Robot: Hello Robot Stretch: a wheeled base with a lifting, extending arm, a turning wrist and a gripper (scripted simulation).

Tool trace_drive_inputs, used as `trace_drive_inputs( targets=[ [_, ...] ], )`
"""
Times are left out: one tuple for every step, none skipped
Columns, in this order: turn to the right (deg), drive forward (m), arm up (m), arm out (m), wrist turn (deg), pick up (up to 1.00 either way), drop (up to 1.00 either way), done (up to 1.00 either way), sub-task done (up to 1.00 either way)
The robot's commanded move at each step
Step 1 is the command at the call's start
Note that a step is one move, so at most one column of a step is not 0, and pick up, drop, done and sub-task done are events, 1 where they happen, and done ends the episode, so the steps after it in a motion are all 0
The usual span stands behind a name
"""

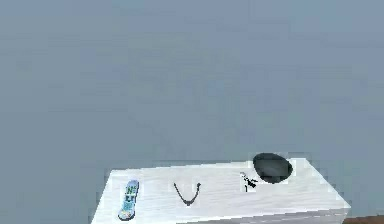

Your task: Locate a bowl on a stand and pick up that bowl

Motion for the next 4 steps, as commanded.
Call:
trace_drive_inputs(
  targets=[
    [0.0, 0.40, 0.00, 0.00, 0.0, 0.00, 0.00, 0.00, 0.00],
    [-42.0, 0.00, 0.00, 0.00, 0.0, 0.00, 0.00, 0.00, 0.00],
    [0.0, 0.00, 0.50, 0.00, 0.0, 0.00, 0.00, 0.00, 0.00],
    [0.0, 0.00, 0.34, 0.00, 0.0, 0.00, 0.00, 0.00, 0.00]
  ],
)
